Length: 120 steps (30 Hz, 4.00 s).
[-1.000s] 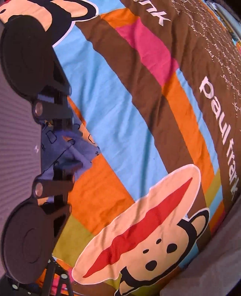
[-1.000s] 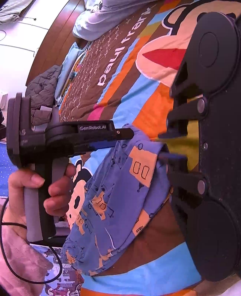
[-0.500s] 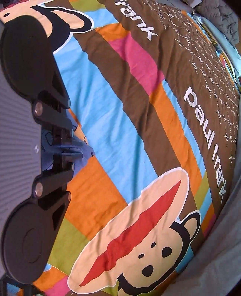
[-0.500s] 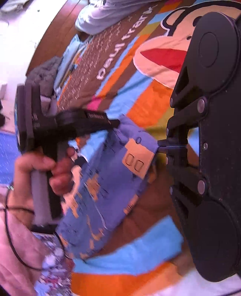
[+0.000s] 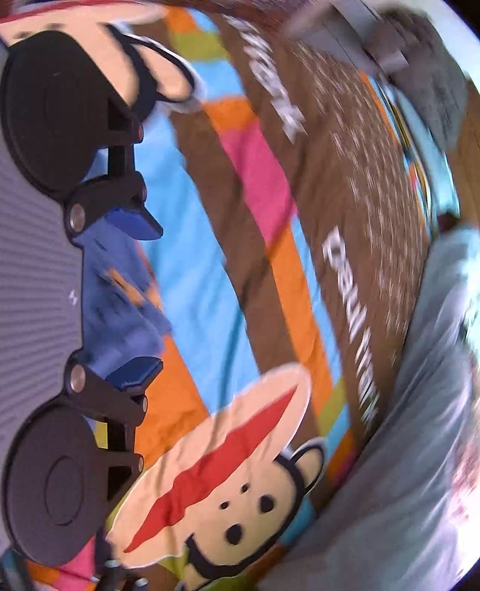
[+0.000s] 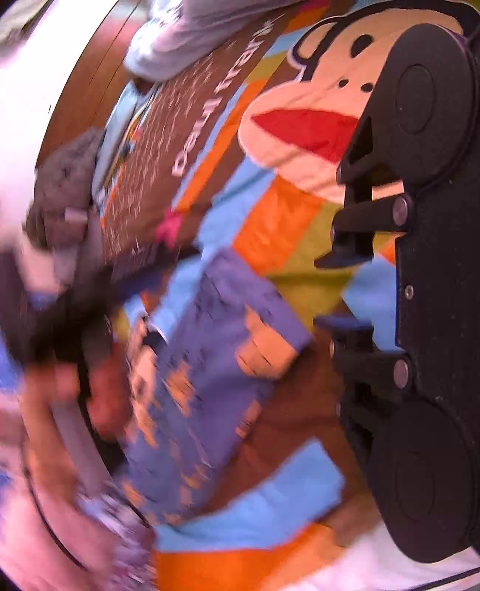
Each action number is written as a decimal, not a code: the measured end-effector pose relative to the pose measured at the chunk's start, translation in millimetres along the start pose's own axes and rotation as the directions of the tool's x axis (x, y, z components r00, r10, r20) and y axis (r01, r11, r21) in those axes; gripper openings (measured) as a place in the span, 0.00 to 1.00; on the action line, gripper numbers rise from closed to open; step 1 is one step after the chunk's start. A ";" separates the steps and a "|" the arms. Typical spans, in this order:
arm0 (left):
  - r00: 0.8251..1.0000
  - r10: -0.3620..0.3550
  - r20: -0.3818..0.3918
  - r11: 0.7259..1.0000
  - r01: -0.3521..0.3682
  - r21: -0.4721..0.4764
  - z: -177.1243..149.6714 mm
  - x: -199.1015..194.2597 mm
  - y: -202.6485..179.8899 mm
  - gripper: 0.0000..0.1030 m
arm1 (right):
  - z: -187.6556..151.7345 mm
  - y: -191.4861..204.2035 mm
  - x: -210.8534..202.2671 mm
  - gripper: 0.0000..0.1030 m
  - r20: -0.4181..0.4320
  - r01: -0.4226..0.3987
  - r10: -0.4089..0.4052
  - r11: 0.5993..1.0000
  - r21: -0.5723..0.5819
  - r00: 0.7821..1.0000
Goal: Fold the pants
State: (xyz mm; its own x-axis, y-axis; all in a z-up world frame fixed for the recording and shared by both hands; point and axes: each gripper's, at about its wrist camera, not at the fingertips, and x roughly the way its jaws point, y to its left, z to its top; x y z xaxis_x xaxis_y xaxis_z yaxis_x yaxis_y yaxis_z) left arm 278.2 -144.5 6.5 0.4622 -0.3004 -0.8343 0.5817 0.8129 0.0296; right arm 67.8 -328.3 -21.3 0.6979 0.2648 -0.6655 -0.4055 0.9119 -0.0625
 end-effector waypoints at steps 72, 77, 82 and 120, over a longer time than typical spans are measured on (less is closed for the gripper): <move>0.932 0.247 0.265 0.438 0.137 -0.889 -312.2 -124.7 228.5 0.86 | 81.1 144.4 129.9 0.99 -0.044 0.176 -0.179 0.982 -0.061 0.983; 0.938 0.268 0.219 0.392 0.101 -0.914 -313.9 -123.2 228.4 0.42 | 79.8 146.1 130.1 0.99 -0.043 0.175 -0.177 0.983 -0.058 0.983; 0.937 0.237 0.256 0.321 0.173 -0.931 -329.4 -122.2 236.1 0.29 | 79.4 143.9 130.0 0.99 -0.049 0.161 -0.162 0.986 -0.036 0.986; 0.799 0.517 0.307 0.840 -0.403 -0.364 -88.1 -156.8 -1.0 0.12 | 57.7 28.8 8.1 0.95 0.214 0.006 -0.017 0.999 0.050 0.977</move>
State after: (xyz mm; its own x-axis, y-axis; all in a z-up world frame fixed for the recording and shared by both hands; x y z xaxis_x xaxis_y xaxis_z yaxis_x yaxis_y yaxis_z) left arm 146.2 -54.2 88.9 0.8752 0.0269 -0.4830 0.0584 0.9853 0.1606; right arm 95.9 -281.8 14.4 0.8148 0.3107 -0.4894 -0.3714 0.9280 -0.0293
